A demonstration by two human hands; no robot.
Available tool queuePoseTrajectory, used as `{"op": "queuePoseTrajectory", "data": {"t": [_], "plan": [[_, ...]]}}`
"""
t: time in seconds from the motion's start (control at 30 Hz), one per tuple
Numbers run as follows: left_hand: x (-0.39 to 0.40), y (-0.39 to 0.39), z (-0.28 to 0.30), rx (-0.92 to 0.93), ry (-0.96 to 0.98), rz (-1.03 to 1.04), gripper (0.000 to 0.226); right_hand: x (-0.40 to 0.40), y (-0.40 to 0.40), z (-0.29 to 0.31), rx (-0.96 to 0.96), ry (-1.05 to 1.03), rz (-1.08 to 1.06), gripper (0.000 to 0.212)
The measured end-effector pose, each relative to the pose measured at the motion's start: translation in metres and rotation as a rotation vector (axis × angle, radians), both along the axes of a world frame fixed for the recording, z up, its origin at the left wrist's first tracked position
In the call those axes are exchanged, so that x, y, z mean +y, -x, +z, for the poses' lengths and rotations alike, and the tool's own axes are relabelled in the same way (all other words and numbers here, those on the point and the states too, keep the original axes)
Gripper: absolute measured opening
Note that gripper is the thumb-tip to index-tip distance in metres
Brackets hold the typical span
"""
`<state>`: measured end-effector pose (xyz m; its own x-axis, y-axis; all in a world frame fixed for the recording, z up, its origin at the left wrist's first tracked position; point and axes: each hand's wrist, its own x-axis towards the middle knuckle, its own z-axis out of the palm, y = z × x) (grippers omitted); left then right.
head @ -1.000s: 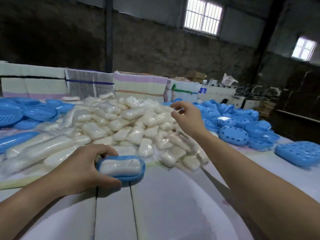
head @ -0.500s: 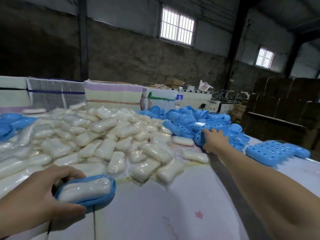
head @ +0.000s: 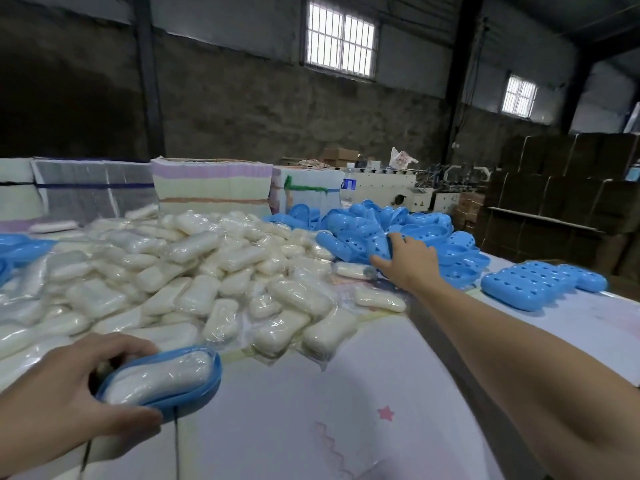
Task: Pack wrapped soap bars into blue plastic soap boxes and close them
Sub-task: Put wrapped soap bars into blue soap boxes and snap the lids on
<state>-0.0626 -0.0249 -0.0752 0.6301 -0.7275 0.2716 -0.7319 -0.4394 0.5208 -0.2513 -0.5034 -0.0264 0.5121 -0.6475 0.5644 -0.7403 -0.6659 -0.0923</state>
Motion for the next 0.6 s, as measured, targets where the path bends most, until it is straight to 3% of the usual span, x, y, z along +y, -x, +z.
{"op": "queuePoseTrajectory", "data": {"t": [0.1,0.2,0.3,0.4,0.6], "plan": [[-0.001,0.003,0.002,-0.024,0.027,-0.011,0.102,0.034,-0.013,0.024,-0.190,-0.189,0.193,0.065],[-0.003,0.011,0.009,0.016,0.113,-0.048,0.102,0.089,-0.031,0.043,-0.339,-0.433,0.532,0.059],[-0.005,0.017,0.019,0.087,0.291,-0.065,0.091,0.158,-0.051,0.053,-0.372,-0.590,0.854,0.050],[-0.007,0.024,0.029,0.141,0.427,-0.017,0.070,0.223,-0.070,0.058,-0.325,-0.682,1.096,0.056],[-0.004,0.028,0.037,0.612,0.714,0.055,0.044,0.289,-0.092,0.026,-0.310,-0.754,1.274,0.058]]}}
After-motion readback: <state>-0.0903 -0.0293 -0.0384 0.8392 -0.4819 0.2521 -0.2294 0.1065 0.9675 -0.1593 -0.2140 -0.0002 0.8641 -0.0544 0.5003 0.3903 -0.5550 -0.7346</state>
